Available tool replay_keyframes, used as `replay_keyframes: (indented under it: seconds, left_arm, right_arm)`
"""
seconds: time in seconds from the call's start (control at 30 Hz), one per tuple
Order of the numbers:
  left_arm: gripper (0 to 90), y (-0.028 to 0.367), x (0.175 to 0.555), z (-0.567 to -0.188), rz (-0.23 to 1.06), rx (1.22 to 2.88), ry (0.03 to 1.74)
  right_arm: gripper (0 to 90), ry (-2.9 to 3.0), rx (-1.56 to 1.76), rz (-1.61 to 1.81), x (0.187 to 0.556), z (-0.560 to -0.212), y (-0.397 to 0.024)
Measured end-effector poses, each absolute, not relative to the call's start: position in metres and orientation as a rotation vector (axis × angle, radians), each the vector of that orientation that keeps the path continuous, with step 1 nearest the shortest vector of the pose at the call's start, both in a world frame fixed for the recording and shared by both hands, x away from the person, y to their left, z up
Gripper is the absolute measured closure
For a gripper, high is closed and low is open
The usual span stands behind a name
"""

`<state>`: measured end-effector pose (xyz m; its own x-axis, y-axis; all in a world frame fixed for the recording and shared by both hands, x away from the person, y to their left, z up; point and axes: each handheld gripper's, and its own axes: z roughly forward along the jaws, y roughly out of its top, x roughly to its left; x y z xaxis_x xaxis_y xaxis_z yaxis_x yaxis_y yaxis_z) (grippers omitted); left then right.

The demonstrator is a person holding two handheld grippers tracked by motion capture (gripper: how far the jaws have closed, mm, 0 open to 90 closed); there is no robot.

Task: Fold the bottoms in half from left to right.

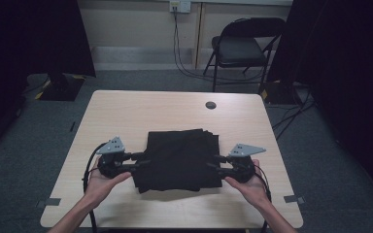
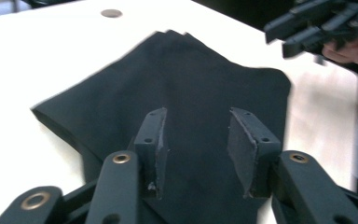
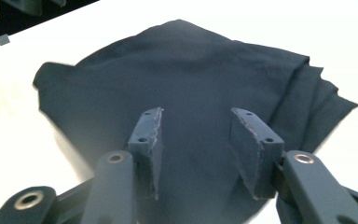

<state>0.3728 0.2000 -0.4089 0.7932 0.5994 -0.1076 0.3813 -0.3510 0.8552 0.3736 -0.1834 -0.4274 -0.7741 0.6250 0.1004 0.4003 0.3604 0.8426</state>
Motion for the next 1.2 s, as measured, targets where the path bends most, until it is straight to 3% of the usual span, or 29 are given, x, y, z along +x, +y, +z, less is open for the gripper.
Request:
replay_keyframes:
  seconds: [0.2,0.33,0.43,0.8,0.9,0.93,1.1,1.2]
  left_arm:
    - [56.2,0.159,0.387,-0.445,0.18,2.113,0.687]
    - [54.8,0.148,0.389,-0.47,0.145,2.165,0.728]
    - [53.4,0.147,0.386,-0.478,0.152,2.144,0.744]
    - [53.1,0.142,0.342,-0.479,0.039,2.141,0.733]
    - [49.0,0.14,0.344,-0.474,0.037,2.164,0.706]
    - [47.2,0.14,0.348,-0.472,0.04,2.154,0.718]
    - [48.5,0.132,0.367,-0.463,0.117,2.134,0.733]
    - [49.9,0.125,0.381,-0.462,0.1,2.126,0.734]
  right_arm:
    - [63.8,2.512,0.876,1.319,0.392,-0.453,-0.142]
    - [55.7,2.527,0.889,1.172,0.396,-0.478,-0.134]
    - [55.0,2.513,0.921,1.189,0.397,-0.488,-0.138]
    - [55.4,2.609,0.919,1.158,0.356,-0.484,-0.147]
    - [53.0,2.614,0.9,1.152,0.347,-0.48,-0.148]
    - [48.2,2.608,0.893,1.158,0.349,-0.478,-0.148]
    - [45.4,2.528,0.903,1.199,0.371,-0.458,-0.148]
    - [40.2,2.488,0.879,1.2,0.392,-0.449,-0.142]
